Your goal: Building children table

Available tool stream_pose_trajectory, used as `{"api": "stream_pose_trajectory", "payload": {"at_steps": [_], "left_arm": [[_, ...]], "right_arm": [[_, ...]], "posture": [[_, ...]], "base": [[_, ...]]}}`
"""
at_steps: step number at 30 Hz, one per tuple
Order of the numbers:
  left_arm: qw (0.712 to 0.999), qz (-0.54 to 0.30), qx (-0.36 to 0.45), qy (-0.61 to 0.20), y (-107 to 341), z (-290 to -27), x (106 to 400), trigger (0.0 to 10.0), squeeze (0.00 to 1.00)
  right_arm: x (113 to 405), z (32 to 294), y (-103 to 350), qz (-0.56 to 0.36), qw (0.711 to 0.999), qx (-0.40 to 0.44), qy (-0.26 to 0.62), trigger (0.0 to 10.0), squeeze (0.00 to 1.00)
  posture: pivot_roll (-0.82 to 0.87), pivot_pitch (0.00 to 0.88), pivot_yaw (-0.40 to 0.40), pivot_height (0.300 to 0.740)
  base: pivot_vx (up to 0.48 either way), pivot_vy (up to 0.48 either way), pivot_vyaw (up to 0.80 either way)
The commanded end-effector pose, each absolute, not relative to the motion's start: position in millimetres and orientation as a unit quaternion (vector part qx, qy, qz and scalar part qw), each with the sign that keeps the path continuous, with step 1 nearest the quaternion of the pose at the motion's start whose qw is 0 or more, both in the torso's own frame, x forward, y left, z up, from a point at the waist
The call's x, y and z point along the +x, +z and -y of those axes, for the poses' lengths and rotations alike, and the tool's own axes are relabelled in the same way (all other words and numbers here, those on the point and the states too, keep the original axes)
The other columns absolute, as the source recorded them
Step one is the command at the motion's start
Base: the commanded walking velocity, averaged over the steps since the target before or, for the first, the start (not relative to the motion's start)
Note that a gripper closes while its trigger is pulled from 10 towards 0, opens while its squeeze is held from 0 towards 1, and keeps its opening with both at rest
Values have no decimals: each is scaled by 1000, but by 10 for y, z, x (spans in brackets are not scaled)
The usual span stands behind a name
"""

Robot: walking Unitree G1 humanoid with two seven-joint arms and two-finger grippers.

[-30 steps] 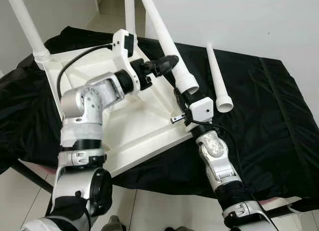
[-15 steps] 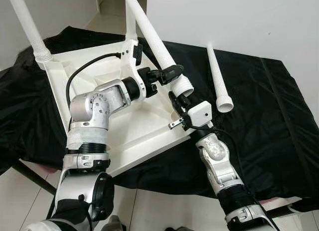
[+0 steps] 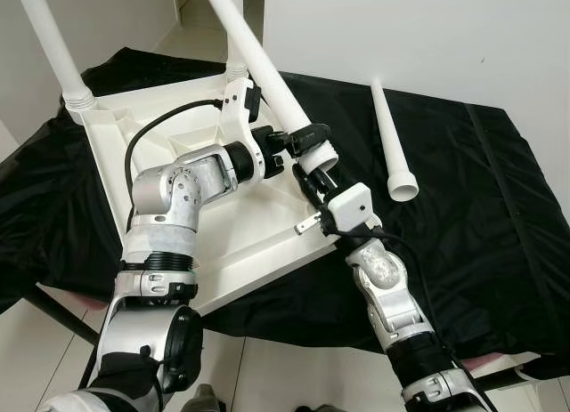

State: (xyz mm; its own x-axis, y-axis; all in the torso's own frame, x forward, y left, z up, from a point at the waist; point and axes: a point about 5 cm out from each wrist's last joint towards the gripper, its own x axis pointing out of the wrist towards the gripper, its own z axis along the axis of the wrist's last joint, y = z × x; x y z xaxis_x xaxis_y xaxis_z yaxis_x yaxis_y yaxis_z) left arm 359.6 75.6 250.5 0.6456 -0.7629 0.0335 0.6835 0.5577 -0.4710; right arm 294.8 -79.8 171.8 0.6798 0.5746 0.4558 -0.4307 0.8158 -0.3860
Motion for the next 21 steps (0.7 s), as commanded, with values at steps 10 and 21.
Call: {"api": "stream_pose_trajectory", "payload": {"at_steps": [10,21], "left_arm": [[883,-68,-241,-397,2775,-895,3755,10000,0],[893,-65,-255,-366,2998,-1180,3887,10000,0]], "right_arm": [[2799,806,1752,338,886,-169,268,10000,0],[2738,895,1711,340,890,-180,245,10000,0]], "posture": [[125,60,-47,740],[128,65,-39,740]], "base": [[0,0,0],[0,0,0]]}}
